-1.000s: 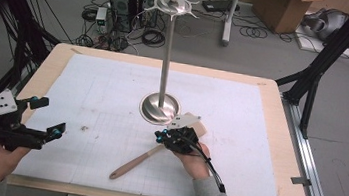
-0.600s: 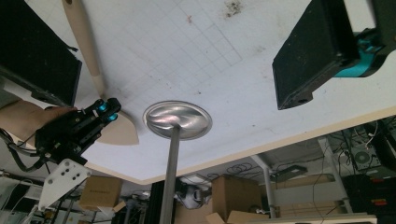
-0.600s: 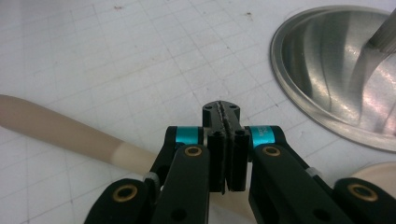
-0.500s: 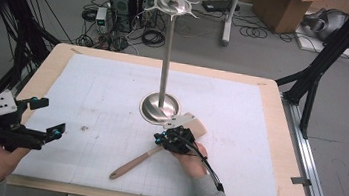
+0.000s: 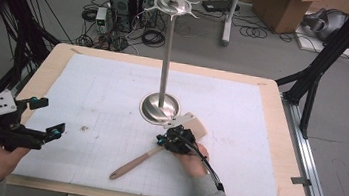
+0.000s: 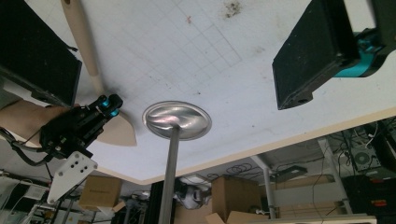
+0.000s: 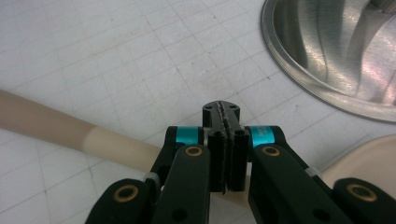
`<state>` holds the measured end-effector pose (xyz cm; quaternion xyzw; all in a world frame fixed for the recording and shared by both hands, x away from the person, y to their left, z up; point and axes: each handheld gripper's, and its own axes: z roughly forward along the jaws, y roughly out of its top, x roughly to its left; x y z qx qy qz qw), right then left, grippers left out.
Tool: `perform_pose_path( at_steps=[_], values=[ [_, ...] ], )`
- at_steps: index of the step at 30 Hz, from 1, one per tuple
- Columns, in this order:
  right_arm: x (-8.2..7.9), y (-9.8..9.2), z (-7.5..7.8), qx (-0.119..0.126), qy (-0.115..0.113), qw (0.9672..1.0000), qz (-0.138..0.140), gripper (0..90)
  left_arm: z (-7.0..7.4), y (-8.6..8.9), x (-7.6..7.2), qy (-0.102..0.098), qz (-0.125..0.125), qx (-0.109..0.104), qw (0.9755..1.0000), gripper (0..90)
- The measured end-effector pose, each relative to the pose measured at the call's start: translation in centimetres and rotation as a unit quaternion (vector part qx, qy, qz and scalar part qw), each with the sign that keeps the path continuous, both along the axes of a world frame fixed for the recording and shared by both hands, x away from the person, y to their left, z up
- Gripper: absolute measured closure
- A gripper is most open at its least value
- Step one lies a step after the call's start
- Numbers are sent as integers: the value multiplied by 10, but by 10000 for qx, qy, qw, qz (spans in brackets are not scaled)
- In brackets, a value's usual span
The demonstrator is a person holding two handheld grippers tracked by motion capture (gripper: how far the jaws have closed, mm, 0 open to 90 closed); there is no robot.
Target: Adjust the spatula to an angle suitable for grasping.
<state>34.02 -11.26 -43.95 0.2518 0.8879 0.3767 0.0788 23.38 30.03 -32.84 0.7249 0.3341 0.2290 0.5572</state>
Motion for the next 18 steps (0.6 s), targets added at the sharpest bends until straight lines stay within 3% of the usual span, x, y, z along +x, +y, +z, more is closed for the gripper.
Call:
perform_pose_path(
  at_steps=[8,18],
  values=[
    [-1,-2,1,-67,-50,9999,-117,900,-1,-1,1,25,-9,5,10000,17],
    [-1,-9,1,-93,59,9997,-218,900,-1,-2,1,43,-25,1,10000,17]
  ],
)
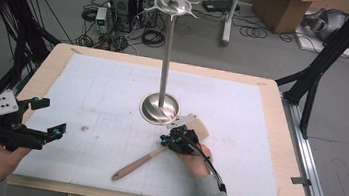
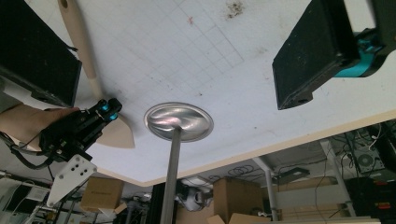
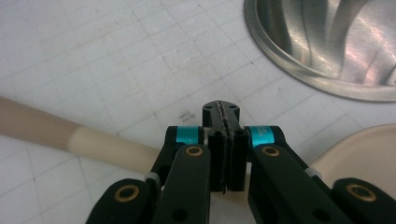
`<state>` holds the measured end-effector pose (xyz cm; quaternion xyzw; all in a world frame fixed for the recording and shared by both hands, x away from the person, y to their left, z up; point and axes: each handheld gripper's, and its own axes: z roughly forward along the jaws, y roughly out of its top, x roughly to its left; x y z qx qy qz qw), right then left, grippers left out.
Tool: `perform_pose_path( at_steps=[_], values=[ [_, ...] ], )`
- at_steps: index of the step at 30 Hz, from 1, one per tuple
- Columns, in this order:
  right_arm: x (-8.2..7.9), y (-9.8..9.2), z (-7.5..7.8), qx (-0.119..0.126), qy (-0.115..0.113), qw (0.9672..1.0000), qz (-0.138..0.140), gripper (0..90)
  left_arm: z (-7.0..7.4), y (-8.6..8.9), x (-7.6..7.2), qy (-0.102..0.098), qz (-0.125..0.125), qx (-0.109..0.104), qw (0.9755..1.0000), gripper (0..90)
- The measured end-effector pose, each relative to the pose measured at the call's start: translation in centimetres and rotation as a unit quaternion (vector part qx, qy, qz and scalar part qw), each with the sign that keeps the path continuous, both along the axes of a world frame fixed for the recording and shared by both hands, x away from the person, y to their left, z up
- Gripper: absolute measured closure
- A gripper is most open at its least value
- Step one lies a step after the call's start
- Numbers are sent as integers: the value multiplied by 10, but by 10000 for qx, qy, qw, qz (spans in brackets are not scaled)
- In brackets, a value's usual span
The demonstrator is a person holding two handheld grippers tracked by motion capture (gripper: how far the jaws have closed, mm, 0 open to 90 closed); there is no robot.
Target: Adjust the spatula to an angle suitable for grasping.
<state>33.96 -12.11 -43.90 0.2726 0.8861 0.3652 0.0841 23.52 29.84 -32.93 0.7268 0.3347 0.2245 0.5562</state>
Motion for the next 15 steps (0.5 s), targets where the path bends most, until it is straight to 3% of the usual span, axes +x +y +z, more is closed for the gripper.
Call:
perform_pose_path(
  at_steps=[15],
  values=[
    [0,-26,-2,30,44,9995,-319,900,0,-7,6,17,-110,6,9999,17]
  ],
)
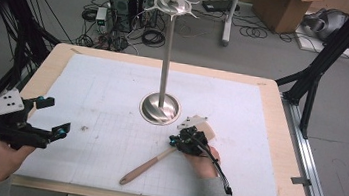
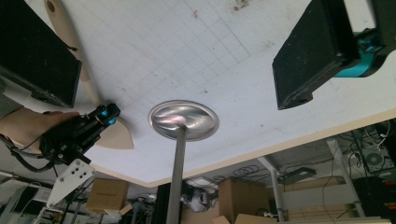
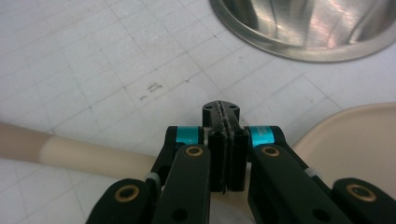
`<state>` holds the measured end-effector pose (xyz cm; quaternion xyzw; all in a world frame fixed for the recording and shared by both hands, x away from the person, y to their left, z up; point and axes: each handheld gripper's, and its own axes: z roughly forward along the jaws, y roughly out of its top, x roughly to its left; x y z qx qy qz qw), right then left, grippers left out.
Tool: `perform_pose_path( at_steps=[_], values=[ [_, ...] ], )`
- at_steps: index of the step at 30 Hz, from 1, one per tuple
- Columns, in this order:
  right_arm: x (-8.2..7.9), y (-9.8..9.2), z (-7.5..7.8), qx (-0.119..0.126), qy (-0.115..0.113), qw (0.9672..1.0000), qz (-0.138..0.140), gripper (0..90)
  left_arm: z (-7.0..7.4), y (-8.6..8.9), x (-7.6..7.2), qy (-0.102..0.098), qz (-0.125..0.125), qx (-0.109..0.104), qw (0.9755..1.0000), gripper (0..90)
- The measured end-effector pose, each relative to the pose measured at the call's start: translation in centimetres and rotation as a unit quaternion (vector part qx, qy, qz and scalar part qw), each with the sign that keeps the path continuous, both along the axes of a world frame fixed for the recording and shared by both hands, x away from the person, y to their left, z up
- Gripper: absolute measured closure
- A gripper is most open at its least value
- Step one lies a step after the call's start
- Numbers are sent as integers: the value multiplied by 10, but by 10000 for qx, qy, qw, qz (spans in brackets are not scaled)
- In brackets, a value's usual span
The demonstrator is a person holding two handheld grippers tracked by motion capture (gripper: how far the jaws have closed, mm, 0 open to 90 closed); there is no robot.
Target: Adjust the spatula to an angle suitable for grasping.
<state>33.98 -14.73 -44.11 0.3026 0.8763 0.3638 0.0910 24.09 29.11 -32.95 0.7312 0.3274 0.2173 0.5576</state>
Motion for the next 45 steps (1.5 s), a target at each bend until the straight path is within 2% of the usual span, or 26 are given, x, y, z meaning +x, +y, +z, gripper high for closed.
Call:
perform_pose_path(
  at_steps=[7,16,33,45],
  values=[
    [-1,-12,-1,14,-16,9999,-140,900,-1,-5,4,13,-72,0,10000,17],
    [-1,-30,-1,35,-9,9990,-451,900,-1,-9,8,30,-127,2,9999,17],
    [-2,-57,-2,134,14,9972,-730,900,0,-13,11,21,-192,-47,9998,17],
    [-6,-86,-3,274,56,9935,-1102,900,0,-19,17,29,-299,-45,9995,17]
  ],
)
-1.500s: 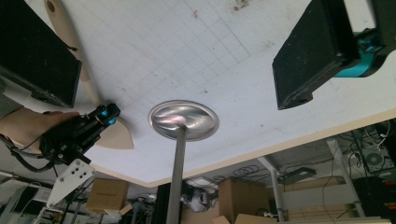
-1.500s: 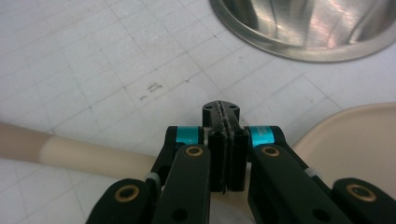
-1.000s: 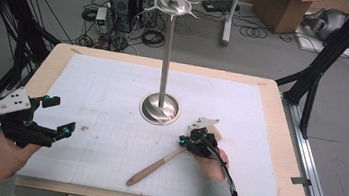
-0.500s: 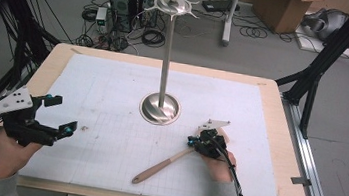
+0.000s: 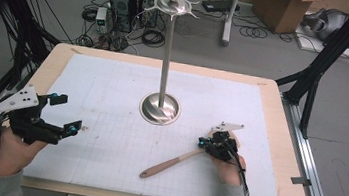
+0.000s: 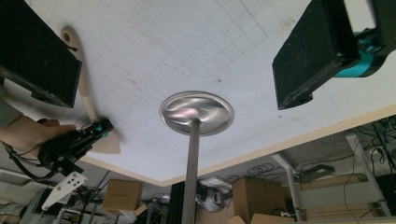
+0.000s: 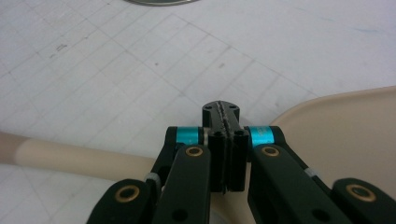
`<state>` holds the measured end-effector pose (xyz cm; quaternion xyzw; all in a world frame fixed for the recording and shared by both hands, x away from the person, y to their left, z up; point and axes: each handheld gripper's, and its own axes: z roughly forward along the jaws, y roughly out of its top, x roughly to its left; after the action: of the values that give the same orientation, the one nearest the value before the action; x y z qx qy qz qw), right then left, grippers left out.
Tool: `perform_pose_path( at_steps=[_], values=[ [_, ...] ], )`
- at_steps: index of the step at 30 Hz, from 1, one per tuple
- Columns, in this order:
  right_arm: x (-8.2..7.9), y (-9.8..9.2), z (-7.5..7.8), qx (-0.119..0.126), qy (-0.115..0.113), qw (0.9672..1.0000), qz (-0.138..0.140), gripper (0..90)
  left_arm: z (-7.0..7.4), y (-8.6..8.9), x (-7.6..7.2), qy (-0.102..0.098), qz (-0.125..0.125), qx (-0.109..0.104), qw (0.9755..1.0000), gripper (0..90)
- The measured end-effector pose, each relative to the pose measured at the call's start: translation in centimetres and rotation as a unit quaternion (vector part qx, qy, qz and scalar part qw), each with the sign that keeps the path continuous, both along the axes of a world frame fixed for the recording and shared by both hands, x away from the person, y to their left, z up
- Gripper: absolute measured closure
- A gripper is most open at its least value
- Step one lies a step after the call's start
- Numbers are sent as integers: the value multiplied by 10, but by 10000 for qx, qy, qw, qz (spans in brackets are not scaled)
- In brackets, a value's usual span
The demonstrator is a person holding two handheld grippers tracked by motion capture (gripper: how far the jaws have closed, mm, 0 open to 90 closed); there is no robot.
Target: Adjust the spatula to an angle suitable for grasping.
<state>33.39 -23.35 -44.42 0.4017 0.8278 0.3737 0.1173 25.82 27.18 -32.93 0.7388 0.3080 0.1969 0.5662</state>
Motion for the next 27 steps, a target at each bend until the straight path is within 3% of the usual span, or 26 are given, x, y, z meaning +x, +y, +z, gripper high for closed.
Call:
perform_pose_path(
  at_steps=[16,27],
  values=[
    [-6,-44,-2,232,98,9985,-488,900,0,-8,6,1,-114,-4,9999,17],
    [-11,-56,-1,149,41,9979,-625,900,0,-12,8,4,-162,4,9999,17]
  ],
)
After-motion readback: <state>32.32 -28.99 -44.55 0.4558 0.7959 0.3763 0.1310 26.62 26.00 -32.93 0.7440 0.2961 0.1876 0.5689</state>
